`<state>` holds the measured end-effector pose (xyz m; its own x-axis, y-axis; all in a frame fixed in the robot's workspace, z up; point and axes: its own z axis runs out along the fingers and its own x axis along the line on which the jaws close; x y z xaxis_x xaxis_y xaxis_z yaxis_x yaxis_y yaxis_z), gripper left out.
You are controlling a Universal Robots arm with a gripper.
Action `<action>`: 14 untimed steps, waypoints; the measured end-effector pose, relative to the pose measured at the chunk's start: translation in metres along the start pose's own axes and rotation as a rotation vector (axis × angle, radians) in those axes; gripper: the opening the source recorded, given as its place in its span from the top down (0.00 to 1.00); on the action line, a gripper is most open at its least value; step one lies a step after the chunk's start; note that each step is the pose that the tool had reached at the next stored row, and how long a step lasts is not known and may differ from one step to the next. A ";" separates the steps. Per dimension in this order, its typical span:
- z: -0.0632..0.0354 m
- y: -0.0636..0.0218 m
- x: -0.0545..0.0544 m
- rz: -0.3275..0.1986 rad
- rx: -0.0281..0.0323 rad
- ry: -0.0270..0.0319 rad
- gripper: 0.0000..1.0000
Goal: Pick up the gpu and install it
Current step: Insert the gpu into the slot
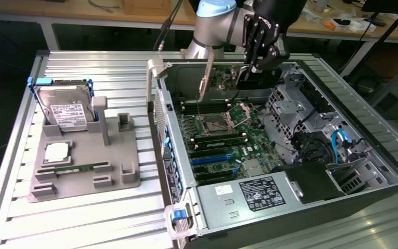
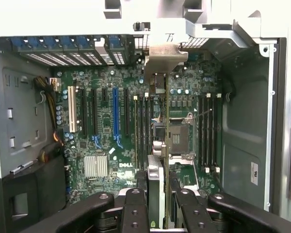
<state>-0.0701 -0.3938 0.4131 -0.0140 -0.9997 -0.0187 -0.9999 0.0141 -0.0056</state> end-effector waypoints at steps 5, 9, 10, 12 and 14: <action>0.0087 0.0001 0.000 0.000 0.0000 0.0000 0.73; 0.0201 0.0001 0.000 0.000 0.0000 0.0001 0.73; 0.0226 0.0001 0.000 0.000 0.0000 -0.0001 0.73; 0.0274 0.0002 0.001 0.000 0.0000 -0.0002 0.73; 0.0298 0.0002 0.001 0.000 0.0000 -0.0003 0.73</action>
<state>-0.0701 -0.3938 0.3834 -0.0141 -0.9997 -0.0190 -0.9999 0.0142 -0.0056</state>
